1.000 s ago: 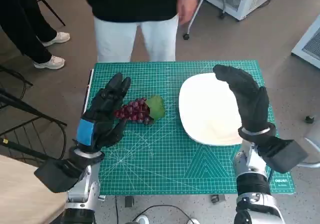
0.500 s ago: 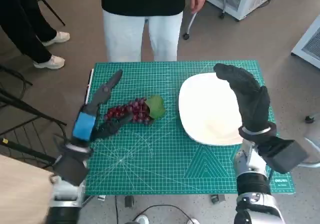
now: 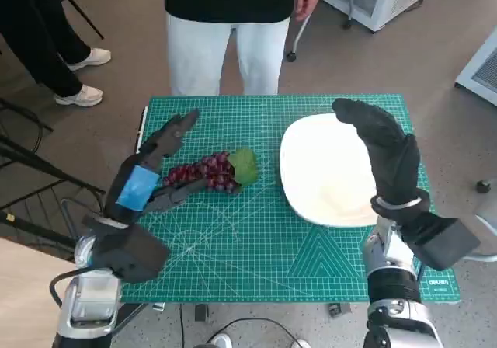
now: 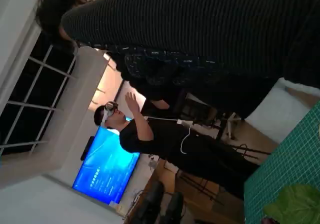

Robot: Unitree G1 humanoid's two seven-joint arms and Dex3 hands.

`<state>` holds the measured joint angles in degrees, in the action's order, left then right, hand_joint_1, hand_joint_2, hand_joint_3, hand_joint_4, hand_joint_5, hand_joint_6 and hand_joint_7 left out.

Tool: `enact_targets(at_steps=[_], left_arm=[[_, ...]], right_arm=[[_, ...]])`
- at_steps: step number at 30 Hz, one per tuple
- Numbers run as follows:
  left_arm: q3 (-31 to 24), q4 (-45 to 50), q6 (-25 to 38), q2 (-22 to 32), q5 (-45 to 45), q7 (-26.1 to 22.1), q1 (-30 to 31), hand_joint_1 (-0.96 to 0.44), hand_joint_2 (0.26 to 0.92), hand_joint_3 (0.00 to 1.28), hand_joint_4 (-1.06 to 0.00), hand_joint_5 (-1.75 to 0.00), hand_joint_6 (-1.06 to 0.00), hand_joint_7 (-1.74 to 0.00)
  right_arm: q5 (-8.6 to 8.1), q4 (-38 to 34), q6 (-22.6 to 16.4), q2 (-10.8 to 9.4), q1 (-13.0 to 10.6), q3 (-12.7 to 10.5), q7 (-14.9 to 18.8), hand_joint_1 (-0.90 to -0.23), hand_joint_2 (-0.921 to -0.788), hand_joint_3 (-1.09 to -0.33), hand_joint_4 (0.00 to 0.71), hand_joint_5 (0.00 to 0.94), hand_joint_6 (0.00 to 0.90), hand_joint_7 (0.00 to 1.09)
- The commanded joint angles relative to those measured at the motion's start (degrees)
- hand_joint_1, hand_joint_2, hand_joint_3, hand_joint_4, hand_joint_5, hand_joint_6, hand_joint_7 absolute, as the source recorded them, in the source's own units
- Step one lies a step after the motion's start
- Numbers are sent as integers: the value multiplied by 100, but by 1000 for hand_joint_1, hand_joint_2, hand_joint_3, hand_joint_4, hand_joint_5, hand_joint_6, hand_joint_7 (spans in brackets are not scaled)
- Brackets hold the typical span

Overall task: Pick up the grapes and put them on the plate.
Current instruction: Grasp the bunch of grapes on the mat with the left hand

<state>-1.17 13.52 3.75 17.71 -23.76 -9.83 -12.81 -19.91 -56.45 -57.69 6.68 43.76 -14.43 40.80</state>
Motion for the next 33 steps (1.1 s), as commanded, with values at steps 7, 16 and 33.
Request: enact_targets(at_steps=[7, 16, 33], left_arm=[[507, 58, 1158, 98, -674, -256, -354, -58, 798, 0, -208, 0, -332, -3], [1073, -405, 2199, 181, -1283, -661, -935, -37, 798, 1, -148, 0, -303, 0], [1701, -2464, 2494, 61, -1379, -658, -2280, -75, 797, 0, -107, 0, -272, 0]], right_arm=[[84, 15, 75, 33, -124, 53, -73, -598, -921, -681, 215, 0, 39, 289], [67, 16, 95, 24, -137, 72, -86, -598, -921, -681, 213, 0, 38, 290], [30, 7, 93, 45, -139, 74, -59, -590, -921, -674, 215, 1, 41, 289]])
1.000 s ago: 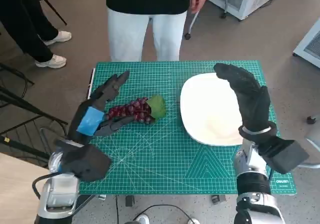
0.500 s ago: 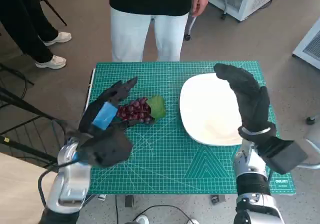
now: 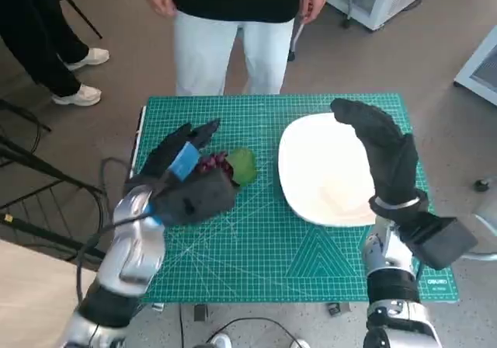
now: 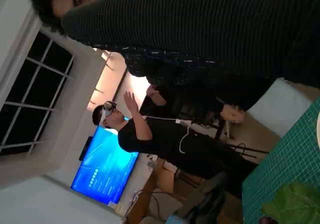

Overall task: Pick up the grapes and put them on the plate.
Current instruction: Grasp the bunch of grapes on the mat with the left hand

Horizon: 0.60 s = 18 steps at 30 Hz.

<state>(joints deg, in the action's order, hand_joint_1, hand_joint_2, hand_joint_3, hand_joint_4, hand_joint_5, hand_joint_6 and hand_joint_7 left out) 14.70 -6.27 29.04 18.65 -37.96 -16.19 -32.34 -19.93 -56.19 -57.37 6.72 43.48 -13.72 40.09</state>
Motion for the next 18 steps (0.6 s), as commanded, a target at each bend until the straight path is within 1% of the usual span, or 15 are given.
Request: enact_targets(at_steps=[1, 18], left_arm=[[146, -606, -30, -43, 44, -18, -397, -76, 796, 0, -106, 0, -272, 0], [491, -2931, -382, -307, 176, 220, -1453, -75, 786, 0, -103, 0, -270, 0]], right_arm=[[31, -15, 59, 42, -113, 3, 14, -589, -921, -674, 216, 1, 42, 289], [-1, 2, 36, 62, -137, -15, 35, -586, -921, -668, 218, 2, 45, 287]])
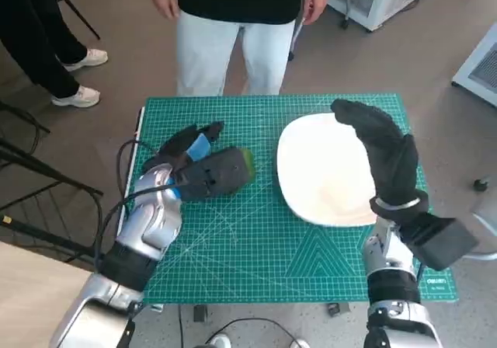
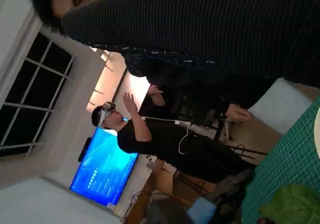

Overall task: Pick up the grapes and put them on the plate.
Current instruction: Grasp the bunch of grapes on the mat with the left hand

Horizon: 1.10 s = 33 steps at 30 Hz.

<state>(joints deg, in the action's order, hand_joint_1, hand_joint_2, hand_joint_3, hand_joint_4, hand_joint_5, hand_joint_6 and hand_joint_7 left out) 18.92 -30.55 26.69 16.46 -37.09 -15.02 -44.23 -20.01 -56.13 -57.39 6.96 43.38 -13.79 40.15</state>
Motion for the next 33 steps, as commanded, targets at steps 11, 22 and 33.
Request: enact_targets(at_steps=[11, 22, 33], left_arm=[[202, -2356, -743, -315, 257, 423, -893, -67, 785, 0, -92, 0, -273, -2], [364, -3596, -1148, -511, 252, 680, -1291, -68, 786, 1, -97, -3, -291, -10], [442, -4055, -1315, -591, 266, 728, -1434, -58, 789, 2, -136, -14, -294, -11]], right_arm=[[-6, -21, 56, 32, -144, -21, 24, -581, -921, -667, 219, 2, 48, 286], [34, -25, 25, 46, -160, -15, -6, -567, -921, -669, 219, 1, 48, 284], [49, -12, 16, 50, -163, -9, -15, -564, -921, -673, 218, 1, 48, 283]])
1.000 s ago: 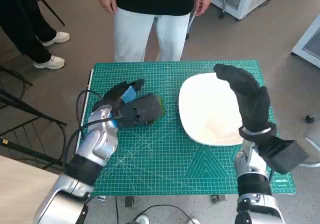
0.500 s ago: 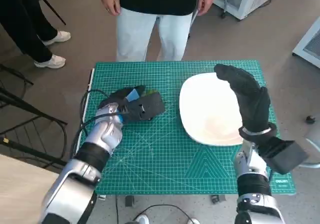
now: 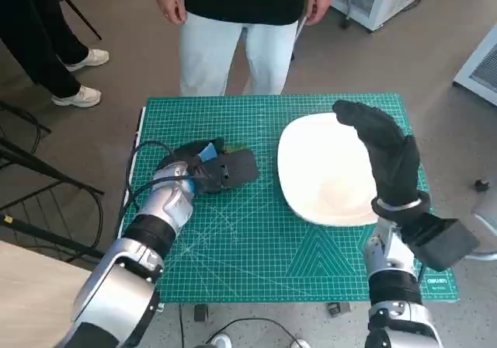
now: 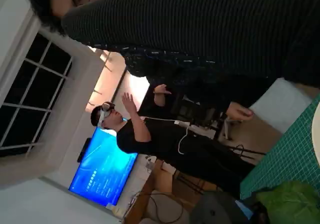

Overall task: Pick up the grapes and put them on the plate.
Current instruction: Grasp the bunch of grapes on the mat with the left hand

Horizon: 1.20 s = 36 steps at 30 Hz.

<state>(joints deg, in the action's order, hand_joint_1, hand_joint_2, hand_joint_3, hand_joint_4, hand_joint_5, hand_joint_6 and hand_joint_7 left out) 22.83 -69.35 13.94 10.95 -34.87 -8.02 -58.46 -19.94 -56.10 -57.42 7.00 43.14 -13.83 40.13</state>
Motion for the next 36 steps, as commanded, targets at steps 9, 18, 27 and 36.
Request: enact_targets(at_steps=[9, 18, 27, 36], left_arm=[[84, -424, -155, -89, 69, 5, 29, -50, 791, 3, -223, -40, -294, -10], [64, -549, -182, -125, 173, -3, 26, -2, 789, 12, -419, -1471, -271, -3], [29, -574, -189, -158, 238, 25, 47, 41, 792, 13, -530, -1736, -277, -6], [444, -579, -251, -168, -159, 509, 115, 369, 626, 647, -612, -1455, -511, -122]], right_arm=[[31, 6, 37, 67, -145, -3, 7, -563, -921, -674, 218, 0, 45, 281], [16, 6, 58, 66, -153, 2, 22, -561, -921, -675, 215, 0, 42, 280], [24, 31, 68, 68, -163, 7, -6, -559, -921, -673, 213, 0, 41, 280], [15, 28, 89, 71, -152, 1, -3, -558, -921, -676, 210, 0, 39, 279]])
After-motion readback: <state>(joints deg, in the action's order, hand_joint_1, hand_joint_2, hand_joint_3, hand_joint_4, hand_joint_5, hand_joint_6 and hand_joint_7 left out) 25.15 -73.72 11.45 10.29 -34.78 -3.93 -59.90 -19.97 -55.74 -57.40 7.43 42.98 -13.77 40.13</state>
